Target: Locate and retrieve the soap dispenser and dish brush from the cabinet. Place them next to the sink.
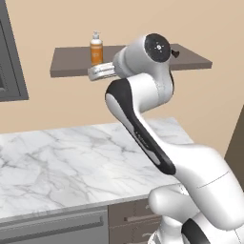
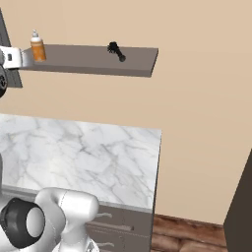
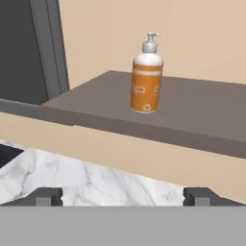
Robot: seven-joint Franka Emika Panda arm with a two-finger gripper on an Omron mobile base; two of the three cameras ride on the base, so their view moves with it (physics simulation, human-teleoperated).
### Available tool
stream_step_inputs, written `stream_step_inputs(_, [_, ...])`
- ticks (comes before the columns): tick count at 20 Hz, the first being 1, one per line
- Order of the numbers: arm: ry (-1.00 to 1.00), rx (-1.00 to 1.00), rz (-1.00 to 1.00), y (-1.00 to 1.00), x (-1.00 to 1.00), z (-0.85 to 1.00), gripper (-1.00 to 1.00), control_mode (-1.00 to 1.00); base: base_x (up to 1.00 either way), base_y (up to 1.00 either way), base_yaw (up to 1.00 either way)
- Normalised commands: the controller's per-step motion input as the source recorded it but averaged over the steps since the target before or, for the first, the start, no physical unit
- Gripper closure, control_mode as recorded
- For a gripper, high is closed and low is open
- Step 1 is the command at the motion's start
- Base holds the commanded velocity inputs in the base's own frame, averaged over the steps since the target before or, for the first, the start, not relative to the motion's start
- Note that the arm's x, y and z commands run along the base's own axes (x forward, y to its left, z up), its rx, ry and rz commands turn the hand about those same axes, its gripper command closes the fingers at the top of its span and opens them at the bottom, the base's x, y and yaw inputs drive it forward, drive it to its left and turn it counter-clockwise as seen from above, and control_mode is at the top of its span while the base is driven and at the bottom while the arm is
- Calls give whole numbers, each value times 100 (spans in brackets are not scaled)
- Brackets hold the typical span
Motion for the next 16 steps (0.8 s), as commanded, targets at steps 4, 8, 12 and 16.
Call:
stream_step_inputs(4, [-6,4,-12,0,-1,32,-100,-100,0,0,0])
stream_step_inputs(8, [-4,1,-11,0,3,15,-100,-100,0,0,0])
stream_step_inputs(12, [-4,0,0,-1,17,0,-100,-100,0,0,0])
stream_step_inputs(16, [-2,1,0,-15,19,0,-100,-100,0,0,0])
